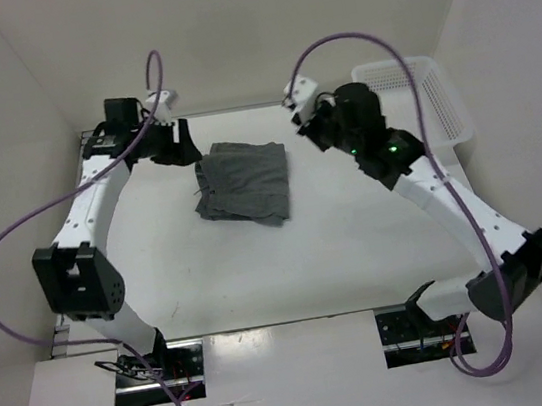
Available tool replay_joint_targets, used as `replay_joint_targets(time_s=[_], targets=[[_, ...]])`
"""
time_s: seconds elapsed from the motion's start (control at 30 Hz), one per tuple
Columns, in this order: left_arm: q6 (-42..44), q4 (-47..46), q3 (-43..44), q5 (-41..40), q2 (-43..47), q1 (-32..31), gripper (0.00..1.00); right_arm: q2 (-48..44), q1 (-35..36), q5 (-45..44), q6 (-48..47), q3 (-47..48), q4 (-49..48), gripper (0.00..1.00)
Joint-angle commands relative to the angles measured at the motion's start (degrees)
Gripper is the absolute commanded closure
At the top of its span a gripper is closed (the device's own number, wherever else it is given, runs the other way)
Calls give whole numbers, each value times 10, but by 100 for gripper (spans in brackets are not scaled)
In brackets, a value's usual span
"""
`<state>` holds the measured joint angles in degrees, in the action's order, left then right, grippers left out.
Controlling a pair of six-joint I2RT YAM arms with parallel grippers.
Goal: Fold and stack the shorts
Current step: Fold the shorts
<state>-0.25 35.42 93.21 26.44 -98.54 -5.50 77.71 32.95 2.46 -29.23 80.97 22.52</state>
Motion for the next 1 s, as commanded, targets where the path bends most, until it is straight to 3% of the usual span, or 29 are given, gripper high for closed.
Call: replay_joint_targets(time_s=[0.0, 0.13, 0.33, 0.6, 0.97], targets=[[3, -23, -42, 7, 78, 57, 26, -53, -94, -59, 61, -26, -47, 77], [3, -54, -124, -40, 174, 157, 23, -118, -214, -28, 88, -80, -52, 74], [3, -79, -242, -63, 268, 225, 18, -204, -323, -10, 118, -166, -73, 71], [3, -84, -269, -31, 311, 254, 18, -295, -329, 18, 153, -238, -67, 67], [3, -90, -279, -15, 322, 254, 16, -347, -329, 24, 158, -267, -37, 67]])
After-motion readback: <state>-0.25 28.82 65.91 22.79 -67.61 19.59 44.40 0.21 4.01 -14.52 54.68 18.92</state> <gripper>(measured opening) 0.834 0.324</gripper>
